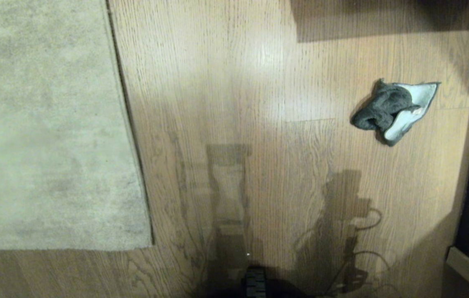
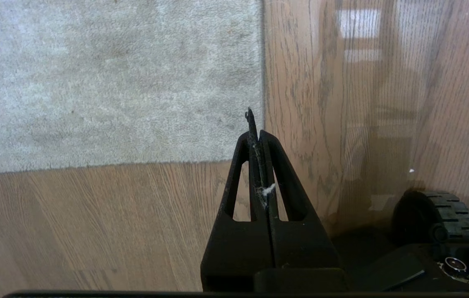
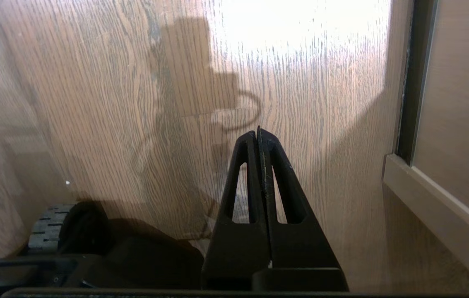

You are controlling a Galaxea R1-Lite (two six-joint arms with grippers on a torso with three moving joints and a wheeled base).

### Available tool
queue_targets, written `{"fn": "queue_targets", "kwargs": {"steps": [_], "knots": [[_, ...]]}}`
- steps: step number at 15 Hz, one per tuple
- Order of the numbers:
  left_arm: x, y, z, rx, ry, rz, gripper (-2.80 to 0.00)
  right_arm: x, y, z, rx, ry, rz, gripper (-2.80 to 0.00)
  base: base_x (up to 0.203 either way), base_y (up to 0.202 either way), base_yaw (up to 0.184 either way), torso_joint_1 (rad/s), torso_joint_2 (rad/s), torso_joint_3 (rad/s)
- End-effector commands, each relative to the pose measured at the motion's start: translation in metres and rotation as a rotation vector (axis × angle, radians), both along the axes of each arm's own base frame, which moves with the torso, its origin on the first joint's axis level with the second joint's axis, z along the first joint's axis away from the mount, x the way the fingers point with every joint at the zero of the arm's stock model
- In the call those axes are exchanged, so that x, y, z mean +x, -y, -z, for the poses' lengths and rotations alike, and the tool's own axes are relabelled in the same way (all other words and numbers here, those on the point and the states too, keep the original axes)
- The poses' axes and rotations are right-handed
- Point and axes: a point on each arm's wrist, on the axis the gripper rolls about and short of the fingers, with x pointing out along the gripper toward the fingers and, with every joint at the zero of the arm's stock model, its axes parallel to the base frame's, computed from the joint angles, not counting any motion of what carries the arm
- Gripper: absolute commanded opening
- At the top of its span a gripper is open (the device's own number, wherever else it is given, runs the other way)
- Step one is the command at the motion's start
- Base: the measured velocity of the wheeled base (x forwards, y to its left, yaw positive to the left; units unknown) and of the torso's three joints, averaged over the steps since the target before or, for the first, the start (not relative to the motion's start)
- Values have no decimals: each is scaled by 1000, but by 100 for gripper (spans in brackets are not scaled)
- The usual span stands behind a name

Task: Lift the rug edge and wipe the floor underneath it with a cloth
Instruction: Pick up the rag

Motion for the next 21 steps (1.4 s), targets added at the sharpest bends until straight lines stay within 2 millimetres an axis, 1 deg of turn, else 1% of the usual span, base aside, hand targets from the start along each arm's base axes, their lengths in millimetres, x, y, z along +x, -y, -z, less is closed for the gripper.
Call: {"fn": "queue_targets", "kwargs": {"steps": [1,5,10,15,18,21], "knots": [[0,0,0,0,-2,0,-280,0,0,0,-33,-1,-16,-280,0,0,0,0,0,0],[0,0,0,0,-2,0,-280,0,0,0,-101,-2,-15,-280,0,0,0,0,0,0],[0,0,0,0,-2,0,-280,1,-1,0,-111,-41,-44,-280,0,0,0,0,0,0],[0,0,0,0,-2,0,-280,14,-2,-26,-104,-149,-123,-280,0,0,0,0,0,0],[0,0,0,0,-2,0,-280,21,-2,-40,-106,-178,-191,-280,0,0,0,0,0,0],[0,0,0,0,-2,0,-280,32,-4,-48,-111,-211,-248,-280,0,0,0,0,0,0]]}}
